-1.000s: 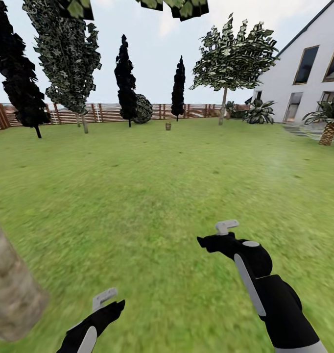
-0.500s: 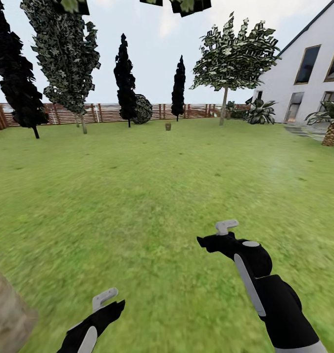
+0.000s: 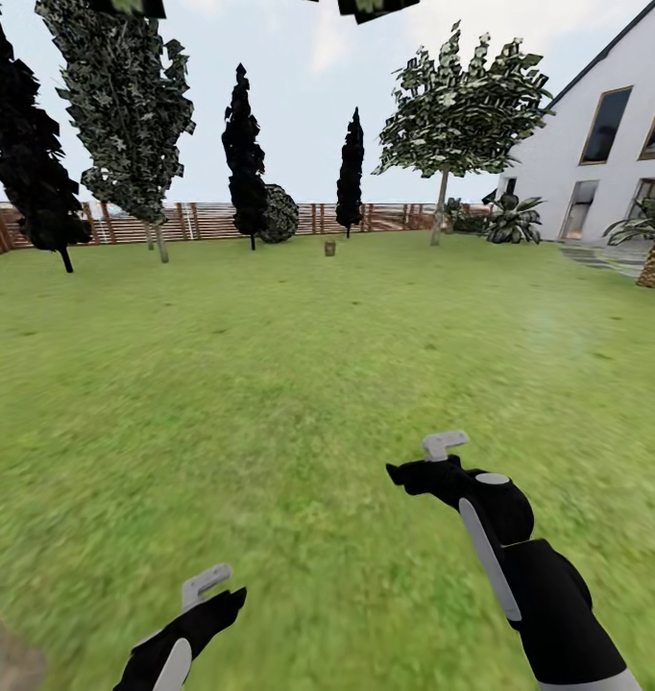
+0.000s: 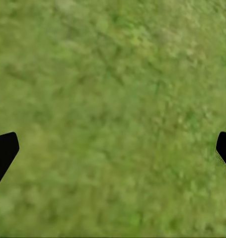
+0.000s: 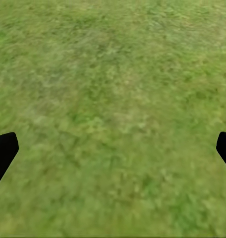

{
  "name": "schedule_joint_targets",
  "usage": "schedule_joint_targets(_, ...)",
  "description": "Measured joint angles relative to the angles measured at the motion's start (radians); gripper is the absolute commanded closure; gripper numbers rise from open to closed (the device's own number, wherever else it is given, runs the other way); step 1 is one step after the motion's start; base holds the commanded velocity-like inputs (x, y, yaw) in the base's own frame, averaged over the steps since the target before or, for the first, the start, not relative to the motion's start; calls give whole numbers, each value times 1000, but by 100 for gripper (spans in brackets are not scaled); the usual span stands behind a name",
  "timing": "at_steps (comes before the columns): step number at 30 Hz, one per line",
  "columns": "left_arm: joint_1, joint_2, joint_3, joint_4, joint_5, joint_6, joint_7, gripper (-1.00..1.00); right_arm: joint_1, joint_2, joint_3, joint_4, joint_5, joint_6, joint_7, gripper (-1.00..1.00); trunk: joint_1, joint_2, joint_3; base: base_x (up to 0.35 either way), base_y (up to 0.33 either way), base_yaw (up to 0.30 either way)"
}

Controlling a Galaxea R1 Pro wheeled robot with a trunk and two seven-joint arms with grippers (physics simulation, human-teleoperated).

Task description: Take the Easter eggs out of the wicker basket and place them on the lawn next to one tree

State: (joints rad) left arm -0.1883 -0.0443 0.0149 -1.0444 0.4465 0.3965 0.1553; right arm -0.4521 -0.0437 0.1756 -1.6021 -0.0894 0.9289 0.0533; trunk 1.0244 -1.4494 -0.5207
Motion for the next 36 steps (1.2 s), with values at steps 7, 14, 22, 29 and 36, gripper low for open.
schedule_joint_targets(7, 0, -1, 0, 0, -1, -1, -4, -100, 0, 0, 0, 0, 0, 0, -1, -100, 0, 0, 0, 334, 0, 0)
schedule_joint_targets(14, 0, -1, -1, 0, -2, -1, -5, -100, 0, 0, 0, 0, 0, 0, -1, -100, 0, 0, 0, 334, 0, 0)
schedule_joint_targets(22, 0, 0, 0, 0, -2, -1, -5, -100, 0, 0, -1, 0, 0, 0, -1, -100, 0, 0, 0, 334, 0, 0)
schedule_joint_targets(29, 0, 0, -1, 0, -1, -1, -5, -100, 0, 0, -1, -1, 0, 0, -1, -100, 0, 0, 0, 333, 0, 0)
schedule_joint_targets(36, 0, 2, 0, 0, -1, -1, -5, -100, 0, 0, -2, -1, 0, 0, -1, -100, 0, 0, 0, 333, 0, 0)
